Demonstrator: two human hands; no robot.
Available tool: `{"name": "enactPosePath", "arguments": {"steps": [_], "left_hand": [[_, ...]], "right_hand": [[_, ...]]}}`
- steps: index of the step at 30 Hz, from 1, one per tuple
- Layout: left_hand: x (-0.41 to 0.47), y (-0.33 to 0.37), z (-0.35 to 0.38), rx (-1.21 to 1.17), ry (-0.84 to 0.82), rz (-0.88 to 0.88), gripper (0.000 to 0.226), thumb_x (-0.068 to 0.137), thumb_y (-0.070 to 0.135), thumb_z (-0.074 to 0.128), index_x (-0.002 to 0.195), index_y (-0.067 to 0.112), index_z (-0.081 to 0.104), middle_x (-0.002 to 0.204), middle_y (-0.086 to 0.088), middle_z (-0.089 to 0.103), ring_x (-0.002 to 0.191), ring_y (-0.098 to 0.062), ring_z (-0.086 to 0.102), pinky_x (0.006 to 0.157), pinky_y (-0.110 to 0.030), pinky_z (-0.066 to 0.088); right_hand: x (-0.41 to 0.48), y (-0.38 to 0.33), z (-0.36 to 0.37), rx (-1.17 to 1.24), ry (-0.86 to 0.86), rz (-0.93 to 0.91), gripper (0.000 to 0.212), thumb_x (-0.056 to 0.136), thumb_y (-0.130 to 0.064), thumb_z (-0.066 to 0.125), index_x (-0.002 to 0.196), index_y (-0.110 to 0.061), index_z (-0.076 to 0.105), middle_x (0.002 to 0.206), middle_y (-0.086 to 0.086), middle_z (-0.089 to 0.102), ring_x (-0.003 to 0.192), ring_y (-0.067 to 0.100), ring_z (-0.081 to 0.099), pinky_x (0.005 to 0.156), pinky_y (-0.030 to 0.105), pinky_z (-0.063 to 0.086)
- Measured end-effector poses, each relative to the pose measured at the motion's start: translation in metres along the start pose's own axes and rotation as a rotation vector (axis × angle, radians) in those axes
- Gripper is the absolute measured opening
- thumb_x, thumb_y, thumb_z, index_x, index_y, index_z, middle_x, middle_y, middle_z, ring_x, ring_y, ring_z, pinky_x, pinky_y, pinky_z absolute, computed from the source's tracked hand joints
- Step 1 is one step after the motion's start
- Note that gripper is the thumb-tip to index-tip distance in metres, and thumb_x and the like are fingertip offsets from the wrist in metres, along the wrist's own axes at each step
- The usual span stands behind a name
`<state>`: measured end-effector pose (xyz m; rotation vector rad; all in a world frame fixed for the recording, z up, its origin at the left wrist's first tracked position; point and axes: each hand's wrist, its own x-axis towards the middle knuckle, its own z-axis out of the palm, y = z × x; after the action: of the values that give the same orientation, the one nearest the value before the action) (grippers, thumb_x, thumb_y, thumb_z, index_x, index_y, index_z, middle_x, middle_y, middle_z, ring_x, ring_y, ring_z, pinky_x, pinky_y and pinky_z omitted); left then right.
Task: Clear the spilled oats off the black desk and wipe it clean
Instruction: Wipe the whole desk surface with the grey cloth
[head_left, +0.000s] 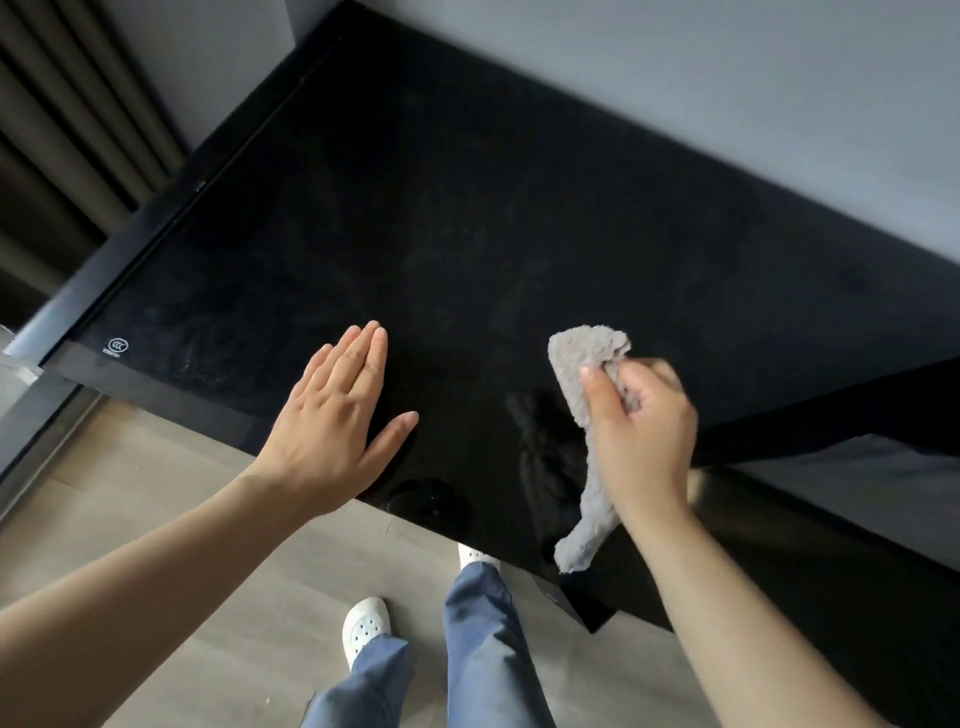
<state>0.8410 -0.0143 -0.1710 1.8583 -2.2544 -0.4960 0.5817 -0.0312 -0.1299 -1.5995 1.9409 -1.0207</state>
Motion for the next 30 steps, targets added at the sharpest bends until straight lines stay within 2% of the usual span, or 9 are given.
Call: {"name": "enactPosePath", "arguments": {"steps": [4, 7, 13, 15, 17, 19, 21, 24, 30], "left_hand": [[0.026, 0.007, -0.008, -0.065, 0.008, 0.017, 0.083, 0.09, 0.064, 0.016, 0.154, 0.012, 0.003, 0.161, -0.004, 0.005, 0.148, -0.015, -0.001, 0.117, -0.025, -0.001], [0.056, 0.0, -0.007, -0.032, 0.019, 0.016, 0.086, 0.088, 0.064, 0.014, 0.153, 0.009, 0.006, 0.161, -0.006, 0.006, 0.148, -0.015, -0.003, 0.116, -0.024, -0.004], [0.127, 0.001, 0.005, 0.059, 0.034, 0.062, 0.089, 0.086, 0.065, 0.012, 0.153, 0.007, 0.01, 0.161, -0.006, 0.006, 0.147, -0.013, -0.006, 0.117, -0.027, -0.005], [0.146, 0.003, 0.01, 0.051, 0.042, 0.016, 0.087, 0.09, 0.066, 0.015, 0.153, 0.007, 0.008, 0.161, -0.006, 0.004, 0.146, -0.013, -0.008, 0.117, -0.028, -0.006], [0.161, 0.003, 0.014, 0.064, 0.033, -0.012, 0.088, 0.089, 0.067, 0.014, 0.153, 0.008, 0.009, 0.161, -0.005, 0.002, 0.147, -0.014, -0.008, 0.118, -0.03, -0.006], [0.172, 0.003, 0.017, 0.091, 0.041, -0.017, 0.088, 0.086, 0.066, 0.015, 0.152, 0.007, 0.015, 0.161, -0.006, 0.004, 0.148, -0.017, -0.005, 0.12, -0.035, -0.002], [0.178, 0.005, 0.019, 0.109, 0.074, -0.009, 0.084, 0.088, 0.062, 0.021, 0.151, 0.006, 0.024, 0.16, -0.008, 0.012, 0.148, -0.02, 0.003, 0.121, -0.039, 0.005], [0.183, 0.008, 0.017, 0.107, 0.105, -0.007, 0.078, 0.091, 0.058, 0.03, 0.148, 0.005, 0.032, 0.159, -0.008, 0.021, 0.148, -0.021, 0.012, 0.12, -0.04, 0.01], [0.196, 0.014, 0.018, 0.08, 0.119, -0.007, 0.076, 0.09, 0.056, 0.036, 0.147, 0.006, 0.035, 0.158, -0.007, 0.023, 0.148, -0.02, 0.014, 0.12, -0.039, 0.011]], "right_hand": [[0.069, 0.011, -0.005, -0.091, 0.0, 0.046, 0.049, 0.089, -0.025, 0.062, 0.053, -0.023, 0.03, 0.068, -0.006, 0.04, 0.056, 0.009, 0.038, 0.053, 0.021, 0.027], [0.121, 0.019, 0.002, -0.056, 0.009, 0.078, 0.047, 0.087, -0.027, 0.061, 0.052, -0.02, 0.03, 0.063, -0.004, 0.036, 0.054, 0.012, 0.033, 0.051, 0.024, 0.025], [0.215, 0.032, 0.02, -0.107, 0.09, -0.021, 0.049, 0.089, -0.025, 0.059, 0.054, -0.018, 0.025, 0.062, -0.004, 0.031, 0.051, 0.012, 0.029, 0.046, 0.016, 0.028], [0.245, 0.039, 0.026, -0.165, 0.093, -0.057, 0.05, 0.09, -0.026, 0.059, 0.055, -0.018, 0.025, 0.065, -0.001, 0.034, 0.052, 0.012, 0.03, 0.046, 0.016, 0.028], [0.274, 0.048, 0.031, -0.25, 0.092, -0.087, 0.049, 0.09, -0.028, 0.059, 0.056, -0.017, 0.025, 0.07, 0.003, 0.04, 0.055, 0.014, 0.031, 0.047, 0.021, 0.026], [0.304, 0.055, 0.033, -0.298, 0.091, -0.09, 0.05, 0.09, -0.03, 0.059, 0.056, -0.018, 0.026, 0.075, 0.007, 0.042, 0.061, 0.021, 0.032, 0.05, 0.031, 0.016], [0.333, 0.058, 0.036, -0.316, 0.088, -0.079, 0.05, 0.091, -0.031, 0.058, 0.056, -0.018, 0.025, 0.074, 0.008, 0.041, 0.063, 0.023, 0.032, 0.049, 0.033, 0.015], [0.373, 0.059, 0.046, -0.315, 0.061, -0.064, 0.051, 0.092, -0.03, 0.058, 0.055, -0.018, 0.025, 0.065, 0.005, 0.036, 0.058, 0.022, 0.031, 0.045, 0.028, 0.019], [0.428, 0.068, 0.078, -0.354, 0.051, -0.003, 0.036, 0.095, -0.032, 0.053, 0.066, -0.013, 0.045, 0.083, 0.013, 0.055, 0.066, 0.024, 0.044, 0.047, 0.025, 0.022]]}}
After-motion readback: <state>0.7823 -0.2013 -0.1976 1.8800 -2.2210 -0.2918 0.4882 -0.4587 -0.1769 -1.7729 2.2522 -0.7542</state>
